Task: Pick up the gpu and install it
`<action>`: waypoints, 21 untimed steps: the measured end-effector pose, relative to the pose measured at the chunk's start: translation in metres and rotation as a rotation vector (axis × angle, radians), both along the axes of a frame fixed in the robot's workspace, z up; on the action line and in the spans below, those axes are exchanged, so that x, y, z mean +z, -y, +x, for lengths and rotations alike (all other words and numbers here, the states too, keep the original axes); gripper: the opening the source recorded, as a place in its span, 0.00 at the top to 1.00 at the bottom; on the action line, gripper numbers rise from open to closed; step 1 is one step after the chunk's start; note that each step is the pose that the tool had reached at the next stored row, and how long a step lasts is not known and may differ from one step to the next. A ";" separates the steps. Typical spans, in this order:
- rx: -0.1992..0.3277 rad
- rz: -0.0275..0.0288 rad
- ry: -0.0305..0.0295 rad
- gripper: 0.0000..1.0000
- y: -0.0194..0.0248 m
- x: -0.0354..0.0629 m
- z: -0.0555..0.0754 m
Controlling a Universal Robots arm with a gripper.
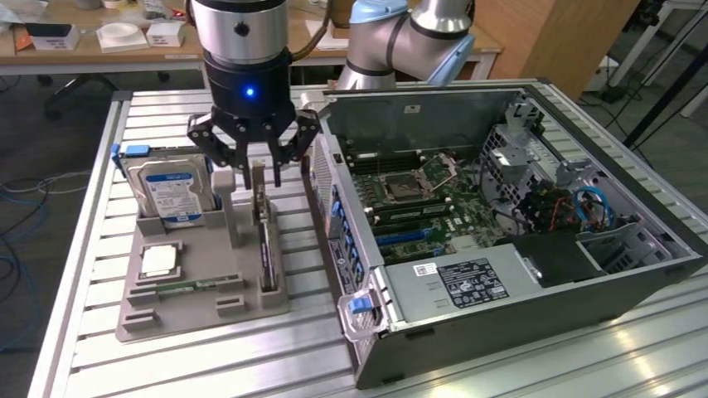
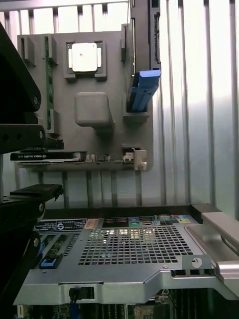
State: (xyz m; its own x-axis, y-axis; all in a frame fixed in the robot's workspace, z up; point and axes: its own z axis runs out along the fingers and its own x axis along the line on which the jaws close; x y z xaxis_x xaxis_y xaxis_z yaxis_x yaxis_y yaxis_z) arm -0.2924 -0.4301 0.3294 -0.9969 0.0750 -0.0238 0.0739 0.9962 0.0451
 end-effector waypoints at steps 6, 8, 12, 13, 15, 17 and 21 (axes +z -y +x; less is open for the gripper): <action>0.000 0.0000 0.0000 0.59 0.0080 -0.0109 -0.001; 0.000 0.0001 0.0000 0.59 0.0112 -0.0145 -0.002; 0.000 0.0002 0.0002 0.59 0.0172 -0.0220 -0.002; 0.000 0.0000 0.0000 0.59 0.0183 -0.0237 -0.002; 0.000 0.0000 -0.0001 0.59 0.0202 -0.0272 -0.002; 0.000 0.0000 0.0000 0.59 0.0220 -0.0307 -0.002; 0.001 0.0001 0.0001 0.59 0.0244 -0.0362 -0.002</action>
State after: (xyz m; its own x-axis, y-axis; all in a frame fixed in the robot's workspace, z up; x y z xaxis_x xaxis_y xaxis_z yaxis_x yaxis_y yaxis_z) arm -0.2942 -0.4545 0.2932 -0.9969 0.0744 -0.0239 0.0733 0.9963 0.0452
